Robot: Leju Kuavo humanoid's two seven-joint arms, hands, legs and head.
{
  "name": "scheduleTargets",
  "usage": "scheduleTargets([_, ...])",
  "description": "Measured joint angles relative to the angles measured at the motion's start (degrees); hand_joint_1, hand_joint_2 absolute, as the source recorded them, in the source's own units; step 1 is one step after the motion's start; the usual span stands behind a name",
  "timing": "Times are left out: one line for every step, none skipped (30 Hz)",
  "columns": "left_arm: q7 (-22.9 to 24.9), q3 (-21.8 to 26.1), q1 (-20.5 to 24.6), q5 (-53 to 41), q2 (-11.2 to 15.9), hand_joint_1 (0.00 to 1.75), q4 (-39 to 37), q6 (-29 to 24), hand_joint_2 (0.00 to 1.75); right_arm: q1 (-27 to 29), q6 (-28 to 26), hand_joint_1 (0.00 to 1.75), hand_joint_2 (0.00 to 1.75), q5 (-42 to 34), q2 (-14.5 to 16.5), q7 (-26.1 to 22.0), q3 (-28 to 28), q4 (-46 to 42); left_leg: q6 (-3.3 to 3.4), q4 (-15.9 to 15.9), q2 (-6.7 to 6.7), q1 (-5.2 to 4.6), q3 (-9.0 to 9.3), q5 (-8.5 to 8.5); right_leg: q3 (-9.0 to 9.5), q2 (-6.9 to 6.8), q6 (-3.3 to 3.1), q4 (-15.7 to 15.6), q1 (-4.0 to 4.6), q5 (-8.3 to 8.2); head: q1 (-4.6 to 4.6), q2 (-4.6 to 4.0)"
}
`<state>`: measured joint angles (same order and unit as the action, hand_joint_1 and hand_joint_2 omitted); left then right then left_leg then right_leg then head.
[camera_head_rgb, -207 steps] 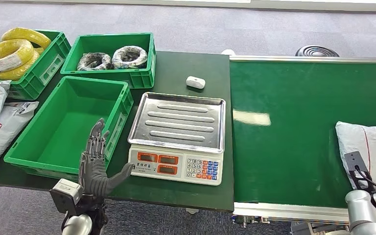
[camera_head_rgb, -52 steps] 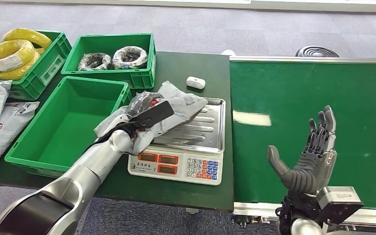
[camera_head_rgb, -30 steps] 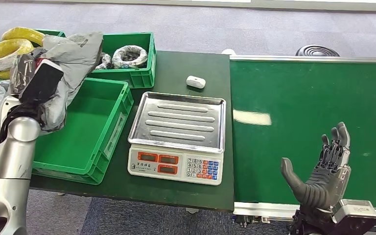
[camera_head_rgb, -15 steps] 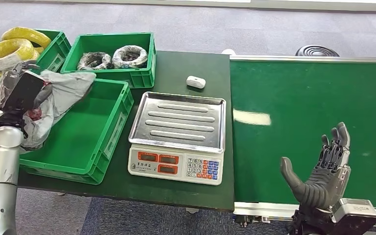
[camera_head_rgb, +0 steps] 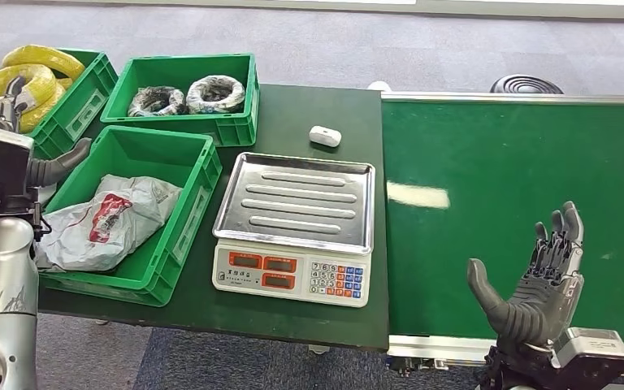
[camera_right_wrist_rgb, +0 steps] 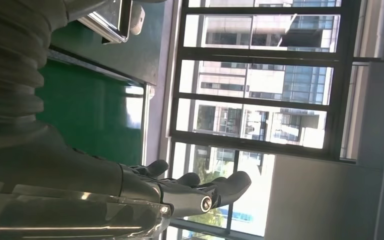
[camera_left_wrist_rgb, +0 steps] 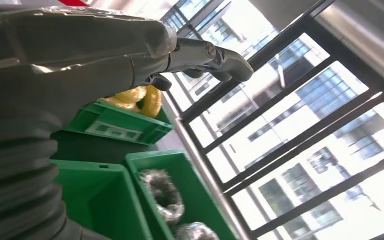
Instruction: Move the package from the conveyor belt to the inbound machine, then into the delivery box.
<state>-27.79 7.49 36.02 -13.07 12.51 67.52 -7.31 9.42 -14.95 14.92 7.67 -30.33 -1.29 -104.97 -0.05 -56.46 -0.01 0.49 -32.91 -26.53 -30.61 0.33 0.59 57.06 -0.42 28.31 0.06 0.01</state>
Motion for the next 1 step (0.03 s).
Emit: scheduleTargets([-0.40, 0.00, -0.53, 0.68, -0.21, 0.00, 1.16, -0.26, 1.75, 0.01, 0.00, 0.00, 1.75, -0.08, 0.01, -0.04, 0.00, 0.00, 0.00, 0.00, 0.00, 0.00, 0.00, 0.00, 0.00, 0.00, 0.00, 0.00, 0.00, 0.00, 0.00, 0.00])
